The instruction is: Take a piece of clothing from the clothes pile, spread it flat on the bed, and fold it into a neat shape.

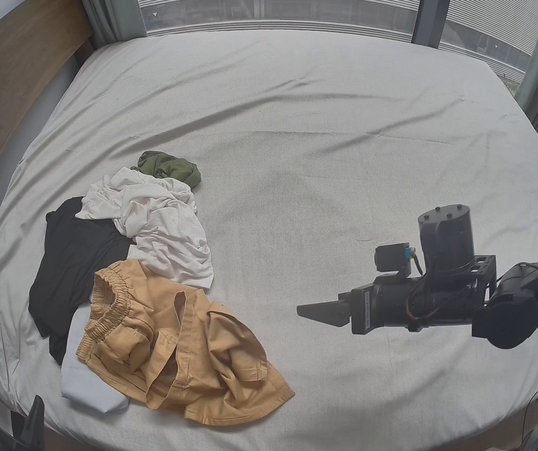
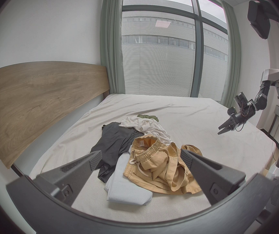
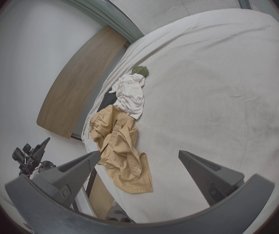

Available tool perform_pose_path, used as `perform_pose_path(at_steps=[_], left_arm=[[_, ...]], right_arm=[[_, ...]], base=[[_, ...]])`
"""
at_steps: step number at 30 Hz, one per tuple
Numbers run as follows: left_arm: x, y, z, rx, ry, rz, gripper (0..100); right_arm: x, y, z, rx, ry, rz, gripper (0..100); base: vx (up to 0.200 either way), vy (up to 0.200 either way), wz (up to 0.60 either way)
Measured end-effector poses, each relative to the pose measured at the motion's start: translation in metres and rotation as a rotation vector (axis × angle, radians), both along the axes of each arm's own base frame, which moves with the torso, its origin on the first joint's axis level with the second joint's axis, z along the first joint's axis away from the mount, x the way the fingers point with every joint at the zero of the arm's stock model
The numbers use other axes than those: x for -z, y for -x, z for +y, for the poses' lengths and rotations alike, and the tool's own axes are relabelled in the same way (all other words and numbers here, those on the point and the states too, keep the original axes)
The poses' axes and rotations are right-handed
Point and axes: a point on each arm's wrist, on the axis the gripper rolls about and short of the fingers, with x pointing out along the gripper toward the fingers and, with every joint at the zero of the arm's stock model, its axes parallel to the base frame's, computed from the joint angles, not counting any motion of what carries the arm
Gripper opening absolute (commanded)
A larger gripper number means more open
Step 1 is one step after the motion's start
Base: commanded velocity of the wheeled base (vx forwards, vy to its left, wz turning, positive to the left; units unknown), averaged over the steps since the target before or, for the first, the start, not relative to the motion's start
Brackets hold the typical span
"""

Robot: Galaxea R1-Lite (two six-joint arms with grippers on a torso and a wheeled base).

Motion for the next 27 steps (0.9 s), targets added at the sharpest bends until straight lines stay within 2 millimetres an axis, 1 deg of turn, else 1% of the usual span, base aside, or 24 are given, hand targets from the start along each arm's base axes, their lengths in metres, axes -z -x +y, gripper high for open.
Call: perform_pose_path(at_steps=[9, 13, 19, 27], left_arm=[[0.000, 0.000, 0.000, 0.001, 0.001, 0.000, 100], [0.000, 0.000, 0.000, 0.002, 0.001, -0.001, 100], [0.000, 0.000, 0.000, 0.002, 0.000, -0.001, 100], [0.000, 0.000, 0.000, 0.002, 0.000, -0.001, 100]], right_arm=[[0.028, -0.002, 0.019, -0.031, 0.052, 0.050, 100], [0.041, -0.006, 0.029, -0.042, 0.060, 0.054, 100], [0.054, -0.010, 0.044, -0.064, 0.072, 0.066, 100], [0.077, -0.007, 0.057, -0.094, 0.107, 0.109, 100]], base=[[0.000, 0.000, 0.00], [0.000, 0.000, 0.00], [0.000, 0.000, 0.00], [0.000, 0.000, 0.00]])
